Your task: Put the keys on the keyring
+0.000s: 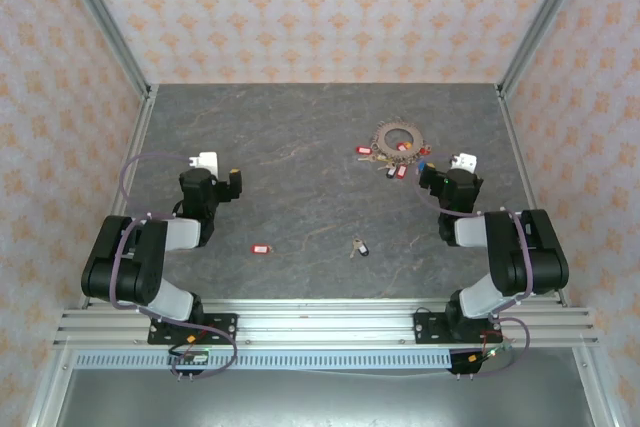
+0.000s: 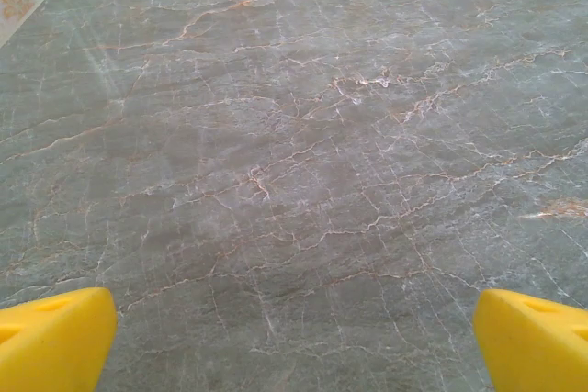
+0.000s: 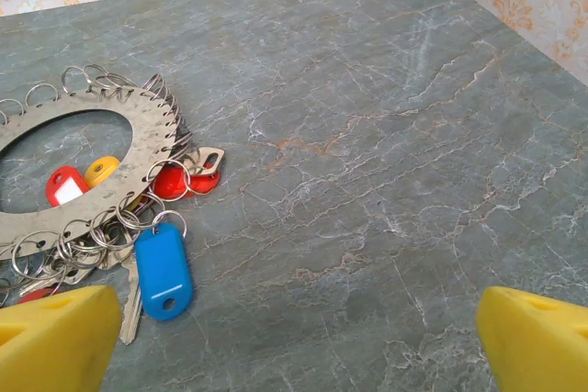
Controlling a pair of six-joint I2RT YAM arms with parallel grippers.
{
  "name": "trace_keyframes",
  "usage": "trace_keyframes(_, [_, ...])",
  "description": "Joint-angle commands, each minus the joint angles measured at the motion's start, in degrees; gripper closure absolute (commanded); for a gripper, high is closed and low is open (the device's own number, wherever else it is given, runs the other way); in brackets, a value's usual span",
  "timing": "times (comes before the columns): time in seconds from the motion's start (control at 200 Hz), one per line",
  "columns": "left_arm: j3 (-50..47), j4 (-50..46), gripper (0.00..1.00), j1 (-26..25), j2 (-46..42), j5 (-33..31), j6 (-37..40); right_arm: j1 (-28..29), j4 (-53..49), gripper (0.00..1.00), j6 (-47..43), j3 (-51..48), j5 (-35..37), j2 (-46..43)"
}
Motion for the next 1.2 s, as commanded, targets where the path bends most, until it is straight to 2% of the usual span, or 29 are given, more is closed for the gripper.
trace_keyframes(0.0, [1.4,1.7,0.00,0.3,-0.1,-1.2,-0.5,-0.2,-0.3,0.01,-0.4,1.0,-0.6,-0.6])
trace_keyframes(1.066, [1.2,1.7,0.00,0.3,-0.2,-1.2,-0.6,-0.5,-0.3,0.01,-0.3,0.9,-2.0,-0.7])
trace_keyframes(1.196, [2.0,0.0,0.00,0.2,-0.8,0.3,0.3,-0.3,1.2,0.01,-1.3,-0.5,-3.3,-2.0])
